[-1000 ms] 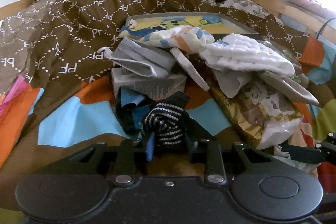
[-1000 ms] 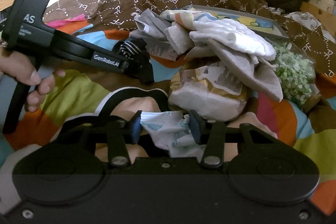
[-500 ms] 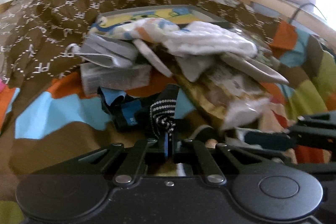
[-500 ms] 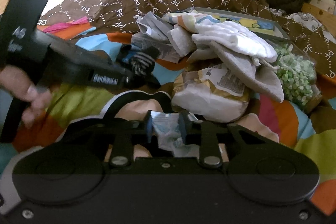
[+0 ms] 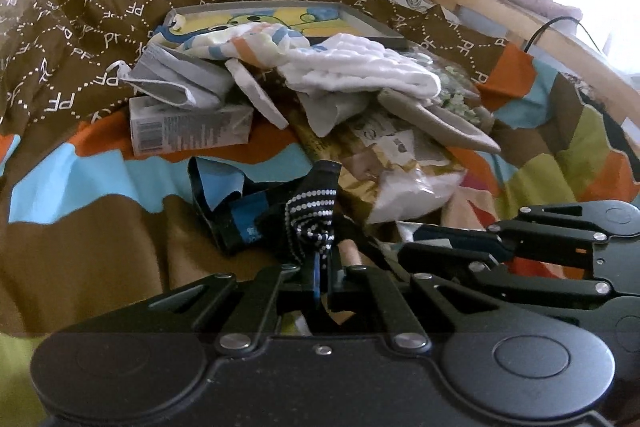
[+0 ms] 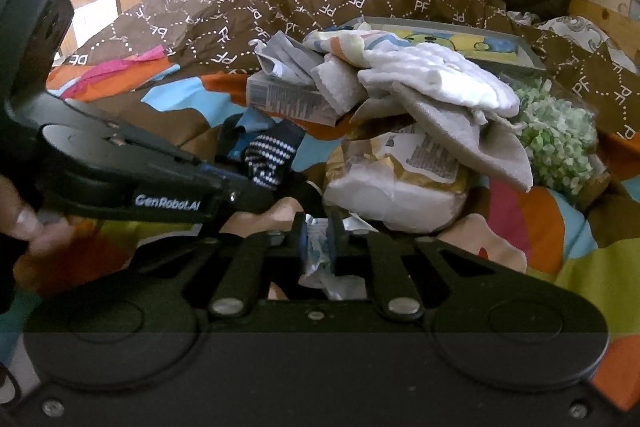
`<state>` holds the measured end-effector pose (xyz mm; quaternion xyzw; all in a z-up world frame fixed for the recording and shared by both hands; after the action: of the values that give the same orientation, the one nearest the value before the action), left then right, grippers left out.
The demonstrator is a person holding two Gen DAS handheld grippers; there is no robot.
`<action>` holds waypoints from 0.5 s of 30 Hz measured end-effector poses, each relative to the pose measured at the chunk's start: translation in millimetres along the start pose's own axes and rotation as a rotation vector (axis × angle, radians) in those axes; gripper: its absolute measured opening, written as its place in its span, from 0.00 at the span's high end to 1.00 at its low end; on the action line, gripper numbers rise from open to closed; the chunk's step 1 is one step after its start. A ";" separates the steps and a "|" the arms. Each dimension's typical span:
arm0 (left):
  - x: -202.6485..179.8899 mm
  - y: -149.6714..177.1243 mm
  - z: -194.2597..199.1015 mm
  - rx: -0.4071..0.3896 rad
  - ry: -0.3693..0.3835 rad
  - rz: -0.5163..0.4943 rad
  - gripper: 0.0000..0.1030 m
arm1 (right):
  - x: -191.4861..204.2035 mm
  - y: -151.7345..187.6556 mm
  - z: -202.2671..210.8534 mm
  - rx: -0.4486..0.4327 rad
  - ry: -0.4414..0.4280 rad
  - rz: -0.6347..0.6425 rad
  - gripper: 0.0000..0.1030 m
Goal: Organize soft objects
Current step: 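Carry the sock and white cloth in both grippers over the cartoon tray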
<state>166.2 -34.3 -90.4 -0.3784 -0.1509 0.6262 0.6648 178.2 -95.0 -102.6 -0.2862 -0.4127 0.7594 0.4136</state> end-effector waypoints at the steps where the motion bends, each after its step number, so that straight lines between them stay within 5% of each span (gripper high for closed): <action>1: -1.1 0.6 1.7 0.000 0.005 0.005 0.98 | 0.6 -0.3 1.1 -0.004 0.001 0.002 0.97; 15: -12.8 -5.2 27.4 -0.069 0.050 0.025 0.98 | 6.6 -16.4 29.9 -0.104 0.048 0.055 1.00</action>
<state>149.3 -37.4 -64.9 -0.4184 -0.1508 0.6192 0.6471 158.1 -95.8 -74.2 -0.3366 -0.4337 0.7408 0.3870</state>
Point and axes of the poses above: each gripper's, at about its wrist camera, not at the fingertips, and z roughly against the way its jaws point, x to its left, y to its underside, the point moved 6 cm from there along -z, roughly the way its jaws point, and after that the axes turned 6 degrees about z, right-handed, at the moved point
